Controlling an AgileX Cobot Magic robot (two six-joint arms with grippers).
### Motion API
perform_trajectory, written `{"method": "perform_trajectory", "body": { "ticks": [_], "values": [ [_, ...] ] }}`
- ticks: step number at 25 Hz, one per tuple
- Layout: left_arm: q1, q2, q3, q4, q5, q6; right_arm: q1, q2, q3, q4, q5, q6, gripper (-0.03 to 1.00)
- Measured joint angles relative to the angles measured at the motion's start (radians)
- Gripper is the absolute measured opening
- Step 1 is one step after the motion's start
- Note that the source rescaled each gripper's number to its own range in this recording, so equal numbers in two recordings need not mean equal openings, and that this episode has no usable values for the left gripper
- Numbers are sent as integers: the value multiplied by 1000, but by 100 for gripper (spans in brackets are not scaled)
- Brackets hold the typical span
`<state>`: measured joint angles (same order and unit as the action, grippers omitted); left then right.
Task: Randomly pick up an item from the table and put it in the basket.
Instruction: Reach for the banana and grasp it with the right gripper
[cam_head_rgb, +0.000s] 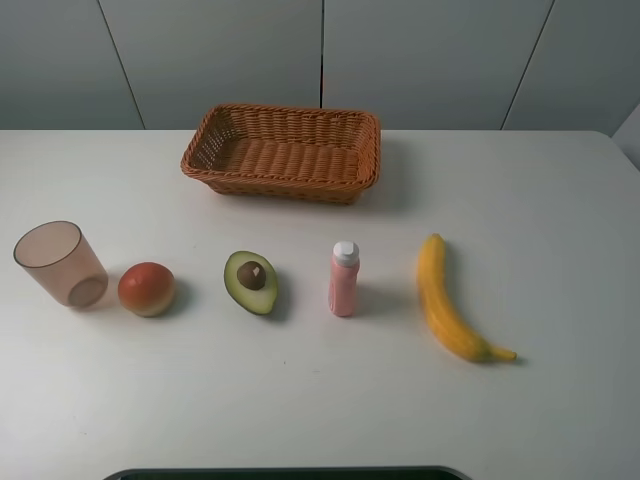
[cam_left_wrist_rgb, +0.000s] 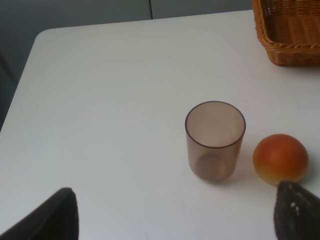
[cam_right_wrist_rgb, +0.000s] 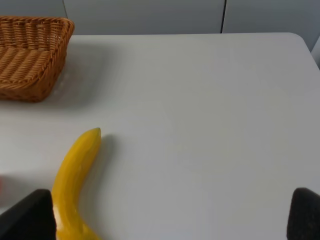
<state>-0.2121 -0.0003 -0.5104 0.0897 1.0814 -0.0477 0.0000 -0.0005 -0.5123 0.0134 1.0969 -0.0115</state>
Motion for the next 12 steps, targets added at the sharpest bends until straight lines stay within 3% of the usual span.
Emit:
{"method": "perform_trajectory", "body": {
  "ticks": [12],
  "values": [
    [0, 0, 0, 0, 0, 0, 0, 0, 0, 0, 0, 0, 100]
  ]
}}
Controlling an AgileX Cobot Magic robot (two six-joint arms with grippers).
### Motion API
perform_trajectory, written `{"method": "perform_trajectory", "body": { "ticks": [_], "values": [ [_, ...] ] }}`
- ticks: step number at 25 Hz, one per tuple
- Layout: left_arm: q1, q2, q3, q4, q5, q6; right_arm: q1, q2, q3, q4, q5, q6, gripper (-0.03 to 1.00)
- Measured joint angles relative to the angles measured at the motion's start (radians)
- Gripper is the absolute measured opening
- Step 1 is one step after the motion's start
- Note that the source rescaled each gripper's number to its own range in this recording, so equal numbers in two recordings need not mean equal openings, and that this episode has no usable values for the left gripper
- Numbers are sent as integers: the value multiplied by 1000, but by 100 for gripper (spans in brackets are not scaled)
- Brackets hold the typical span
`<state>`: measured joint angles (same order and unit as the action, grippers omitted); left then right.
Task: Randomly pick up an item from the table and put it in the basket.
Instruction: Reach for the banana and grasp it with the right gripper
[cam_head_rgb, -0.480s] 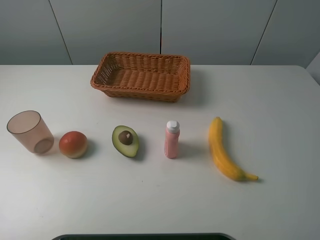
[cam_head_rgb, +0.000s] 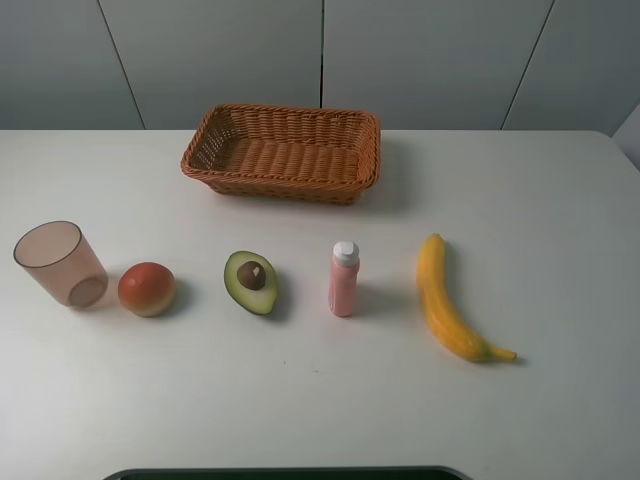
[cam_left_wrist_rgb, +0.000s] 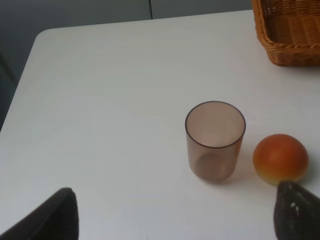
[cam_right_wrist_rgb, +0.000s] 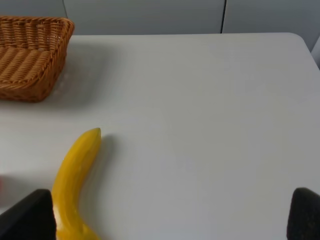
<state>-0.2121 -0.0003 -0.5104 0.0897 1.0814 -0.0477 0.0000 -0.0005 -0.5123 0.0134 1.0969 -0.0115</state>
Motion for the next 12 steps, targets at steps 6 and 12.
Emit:
{"method": "perform_trajectory", "body": {
  "ticks": [6, 12],
  "values": [
    [0, 0, 0, 0, 0, 0, 0, 0, 0, 0, 0, 0, 100],
    [0, 0, 0, 0, 0, 0, 0, 0, 0, 0, 0, 0, 100]
  ]
}}
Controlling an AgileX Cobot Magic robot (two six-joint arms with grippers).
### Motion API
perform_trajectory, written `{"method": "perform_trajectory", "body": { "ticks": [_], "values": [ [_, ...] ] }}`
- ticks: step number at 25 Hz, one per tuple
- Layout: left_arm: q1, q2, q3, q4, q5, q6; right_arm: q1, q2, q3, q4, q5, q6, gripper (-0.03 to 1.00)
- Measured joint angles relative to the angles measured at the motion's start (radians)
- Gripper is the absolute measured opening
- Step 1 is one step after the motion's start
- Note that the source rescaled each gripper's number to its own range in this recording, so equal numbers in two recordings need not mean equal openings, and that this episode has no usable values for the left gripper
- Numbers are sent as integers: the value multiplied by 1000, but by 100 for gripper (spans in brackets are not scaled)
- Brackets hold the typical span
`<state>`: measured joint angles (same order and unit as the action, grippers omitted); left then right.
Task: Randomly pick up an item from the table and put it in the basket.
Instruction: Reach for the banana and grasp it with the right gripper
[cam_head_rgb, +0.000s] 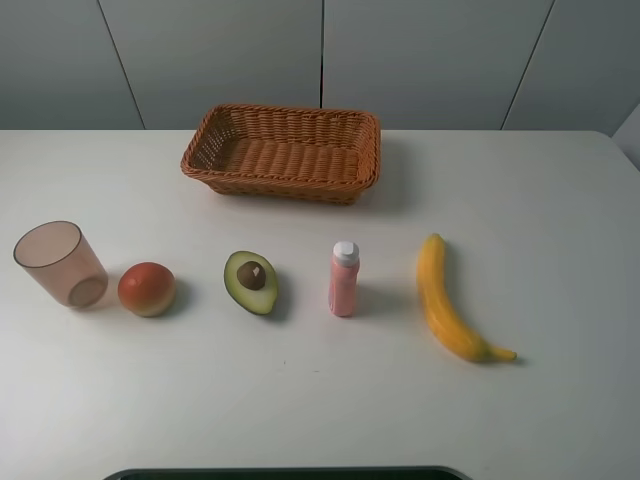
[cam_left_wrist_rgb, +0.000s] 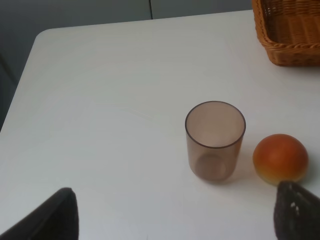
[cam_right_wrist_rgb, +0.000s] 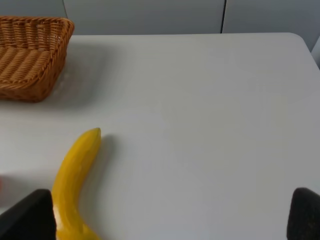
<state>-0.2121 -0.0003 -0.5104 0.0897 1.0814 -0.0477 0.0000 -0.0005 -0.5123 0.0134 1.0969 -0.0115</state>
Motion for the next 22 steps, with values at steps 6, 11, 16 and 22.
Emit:
{"method": "perform_trajectory", "body": {
  "ticks": [6, 11, 16, 22],
  "values": [
    [0, 0, 0, 0, 0, 0, 0, 0, 0, 0, 0, 0, 100],
    [0, 0, 0, 0, 0, 0, 0, 0, 0, -3, 0, 11, 100],
    [0, 0, 0, 0, 0, 0, 0, 0, 0, -3, 0, 41, 100],
    [0, 0, 0, 0, 0, 0, 0, 22, -22, -29, 6, 45, 100]
  ]
}}
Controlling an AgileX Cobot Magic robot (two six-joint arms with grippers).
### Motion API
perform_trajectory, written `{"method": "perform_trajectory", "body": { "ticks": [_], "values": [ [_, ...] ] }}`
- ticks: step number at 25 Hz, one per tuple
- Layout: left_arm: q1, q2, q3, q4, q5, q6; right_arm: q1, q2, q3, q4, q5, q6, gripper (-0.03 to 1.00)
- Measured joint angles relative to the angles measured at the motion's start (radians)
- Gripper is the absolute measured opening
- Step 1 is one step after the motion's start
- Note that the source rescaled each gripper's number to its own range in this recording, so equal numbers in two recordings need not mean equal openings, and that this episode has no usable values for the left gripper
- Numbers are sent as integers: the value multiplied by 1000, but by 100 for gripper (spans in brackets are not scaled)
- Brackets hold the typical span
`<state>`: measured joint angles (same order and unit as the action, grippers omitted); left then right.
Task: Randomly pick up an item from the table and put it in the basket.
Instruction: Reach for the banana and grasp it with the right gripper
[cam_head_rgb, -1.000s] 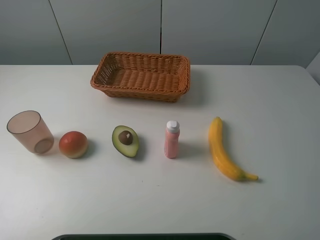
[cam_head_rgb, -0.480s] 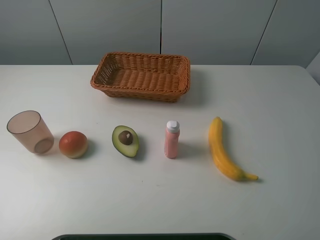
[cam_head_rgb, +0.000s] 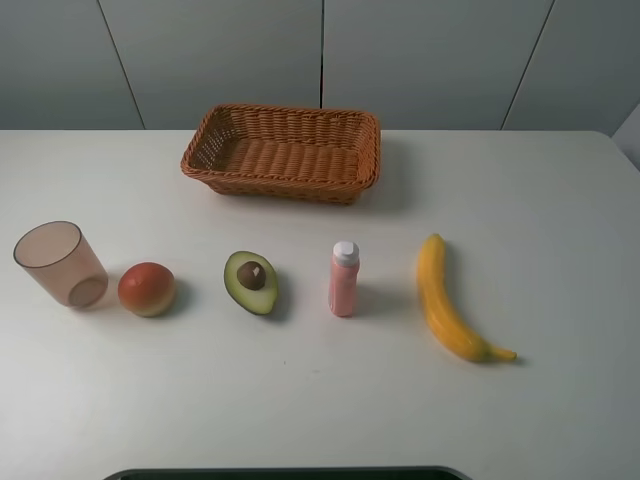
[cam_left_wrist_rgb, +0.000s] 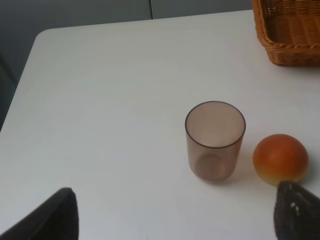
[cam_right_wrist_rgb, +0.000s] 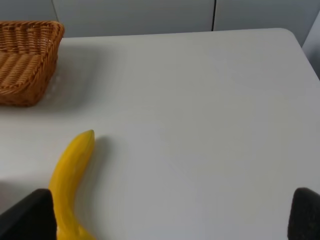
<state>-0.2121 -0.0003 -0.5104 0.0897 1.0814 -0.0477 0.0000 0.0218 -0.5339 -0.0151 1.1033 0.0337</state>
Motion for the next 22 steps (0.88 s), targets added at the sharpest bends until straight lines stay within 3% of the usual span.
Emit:
{"method": "perform_trajectory", "body": {
  "ticks": [13, 19, 22],
  "values": [
    [0, 0, 0, 2, 0, 0, 0, 613, -354, 0, 50, -138, 100],
    [0, 0, 0, 2, 0, 0, 4, 926, -394, 87, 30, -206, 100],
    [0, 0, 0, 2, 0, 0, 69, 1070, -394, 96, 7, -231, 100]
  ]
}}
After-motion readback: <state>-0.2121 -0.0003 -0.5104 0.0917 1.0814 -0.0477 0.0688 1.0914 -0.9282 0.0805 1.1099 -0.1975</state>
